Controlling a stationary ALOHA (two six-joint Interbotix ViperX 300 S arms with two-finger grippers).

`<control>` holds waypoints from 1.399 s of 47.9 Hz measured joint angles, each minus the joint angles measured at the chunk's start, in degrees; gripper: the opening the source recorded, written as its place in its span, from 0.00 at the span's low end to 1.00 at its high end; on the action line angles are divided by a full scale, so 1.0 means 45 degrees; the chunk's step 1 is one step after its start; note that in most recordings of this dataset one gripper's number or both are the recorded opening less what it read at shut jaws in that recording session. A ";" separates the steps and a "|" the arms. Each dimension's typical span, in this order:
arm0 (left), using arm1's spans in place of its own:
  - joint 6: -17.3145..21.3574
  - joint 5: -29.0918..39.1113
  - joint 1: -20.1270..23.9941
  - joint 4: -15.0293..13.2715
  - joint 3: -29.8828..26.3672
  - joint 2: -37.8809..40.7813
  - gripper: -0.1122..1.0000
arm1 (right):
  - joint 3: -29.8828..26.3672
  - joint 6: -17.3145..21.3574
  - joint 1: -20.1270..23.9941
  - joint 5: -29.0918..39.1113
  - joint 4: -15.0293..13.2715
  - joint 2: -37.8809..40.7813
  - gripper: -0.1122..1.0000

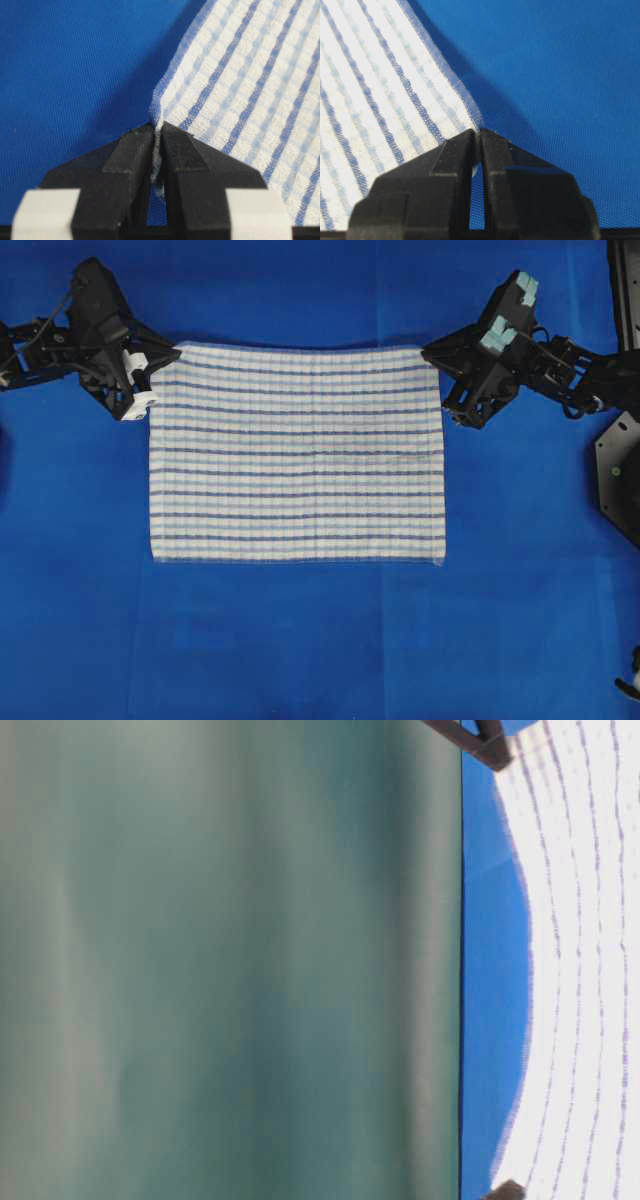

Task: Fold the blue towel.
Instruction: 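Lift the top corners and fold them down toward the bottom edge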

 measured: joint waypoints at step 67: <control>-0.1660 0.0352 -0.7500 0.0000 0.0898 -0.3535 0.12 | 0.1445 0.0352 0.6191 0.2598 0.2070 -0.5059 0.14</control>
